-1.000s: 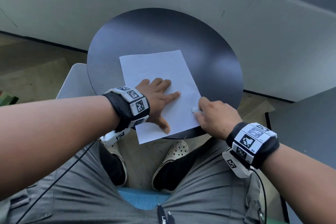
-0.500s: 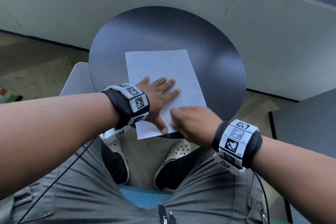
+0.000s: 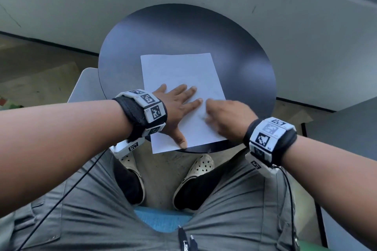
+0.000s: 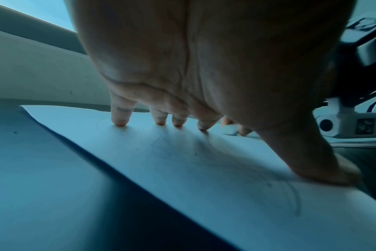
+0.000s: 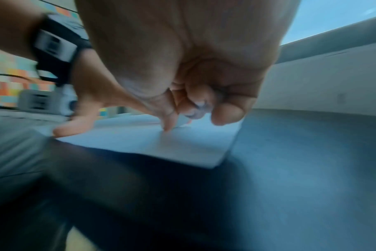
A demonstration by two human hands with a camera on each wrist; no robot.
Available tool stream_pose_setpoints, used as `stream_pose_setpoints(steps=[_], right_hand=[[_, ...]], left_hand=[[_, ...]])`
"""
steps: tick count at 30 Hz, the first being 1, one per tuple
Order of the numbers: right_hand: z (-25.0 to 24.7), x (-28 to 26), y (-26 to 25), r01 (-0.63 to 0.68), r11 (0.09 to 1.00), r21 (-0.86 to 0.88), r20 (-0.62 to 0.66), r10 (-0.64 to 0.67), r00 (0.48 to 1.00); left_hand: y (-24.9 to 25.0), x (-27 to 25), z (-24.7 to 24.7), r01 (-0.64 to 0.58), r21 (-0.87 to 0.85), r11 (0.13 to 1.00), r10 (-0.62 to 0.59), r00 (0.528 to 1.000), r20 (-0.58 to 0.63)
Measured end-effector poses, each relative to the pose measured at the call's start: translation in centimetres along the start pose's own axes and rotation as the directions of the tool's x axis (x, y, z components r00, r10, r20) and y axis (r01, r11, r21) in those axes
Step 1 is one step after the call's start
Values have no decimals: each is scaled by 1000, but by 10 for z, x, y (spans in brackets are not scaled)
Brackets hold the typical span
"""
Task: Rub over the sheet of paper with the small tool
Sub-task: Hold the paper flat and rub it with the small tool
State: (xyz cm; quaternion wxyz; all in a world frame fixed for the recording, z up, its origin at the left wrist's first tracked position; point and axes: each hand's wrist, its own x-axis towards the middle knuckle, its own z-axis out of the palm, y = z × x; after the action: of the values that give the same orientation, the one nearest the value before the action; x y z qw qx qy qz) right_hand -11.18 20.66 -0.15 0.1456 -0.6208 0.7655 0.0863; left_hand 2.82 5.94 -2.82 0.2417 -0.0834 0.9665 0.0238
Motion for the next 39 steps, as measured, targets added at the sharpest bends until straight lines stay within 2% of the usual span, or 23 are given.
stream_pose_setpoints(steps=[1,2,3,5,6,7,8,10,11,12,14,16,17,18,20,22,24,29,31,34,36,37,39], right_hand=[[0,3,7,-102,995,-7,-39,101,994],[4,0,6,-110,994,-11,-67,109,992],[7,-7,-3,-39,999,-4,-67,38,997],[15,-29,-30,210,977,41,27,-211,977],[16,-36,-34,273,960,63,79,-278,957],[13,-34,-30,274,960,60,84,-278,957],[10,-26,-22,201,979,37,58,-203,977],[4,-3,3,-71,997,7,-7,71,997],[2,2,9,-157,988,11,-33,157,987],[4,3,9,-162,987,0,-63,162,985],[10,-7,-13,6,999,-46,-89,-10,996],[15,-25,-35,227,973,-47,15,-226,974],[13,-27,-37,254,967,-37,77,-251,965],[9,-22,-32,233,972,-28,82,-230,970],[1,-1,-8,39,999,-10,55,-38,998],[-9,15,19,-196,980,35,26,195,980],[-8,21,31,-277,959,66,18,276,961],[0,12,22,-157,984,84,-8,158,987],[4,6,17,-88,995,41,-41,90,995],[10,-6,4,170,985,-30,-100,-172,980],[12,-11,-4,337,940,-51,-18,-338,941],[10,-9,-2,346,937,-54,26,-345,938],[2,8,9,209,977,-49,13,-209,978]], left_hand=[[0,0,0,2,4,1000,-2,1000,0],[0,0,-1,5,2,1000,-5,1000,5],[0,1,-2,9,-1,1000,-9,1000,14],[1,1,-3,9,3,1000,-9,1000,22],[1,1,-3,9,9,1000,-9,1000,18],[1,1,-3,9,12,1000,-9,1000,19],[1,0,-3,8,11,1000,-8,1000,22],[1,-1,-4,12,11,1000,-12,999,33],[1,-2,-5,12,13,1000,-13,999,40],[1,-2,-6,13,13,1000,-13,999,45],[-1,-4,-8,4,12,1000,-5,998,66],[-2,-6,-7,-11,20,1000,9,996,87],[-2,-7,-8,-16,23,1000,14,996,93],[-2,-8,-8,-19,20,1000,17,995,95],[-2,-8,-10,-18,12,1000,17,996,88],[-1,-9,-11,-16,7,1000,15,997,74],[-2,-9,-13,-15,-11,1000,15,999,45],[-7,-2,-21,-19,10,1000,21,989,-146],[-7,2,-20,0,19,1000,3,986,-165],[-8,6,-16,60,10,998,-58,989,-133],[-7,7,-13,77,-3,997,-77,995,-59],[-7,8,-13,74,-16,997,-75,997,-25],[-6,9,-13,56,-32,998,-56,998,2]])
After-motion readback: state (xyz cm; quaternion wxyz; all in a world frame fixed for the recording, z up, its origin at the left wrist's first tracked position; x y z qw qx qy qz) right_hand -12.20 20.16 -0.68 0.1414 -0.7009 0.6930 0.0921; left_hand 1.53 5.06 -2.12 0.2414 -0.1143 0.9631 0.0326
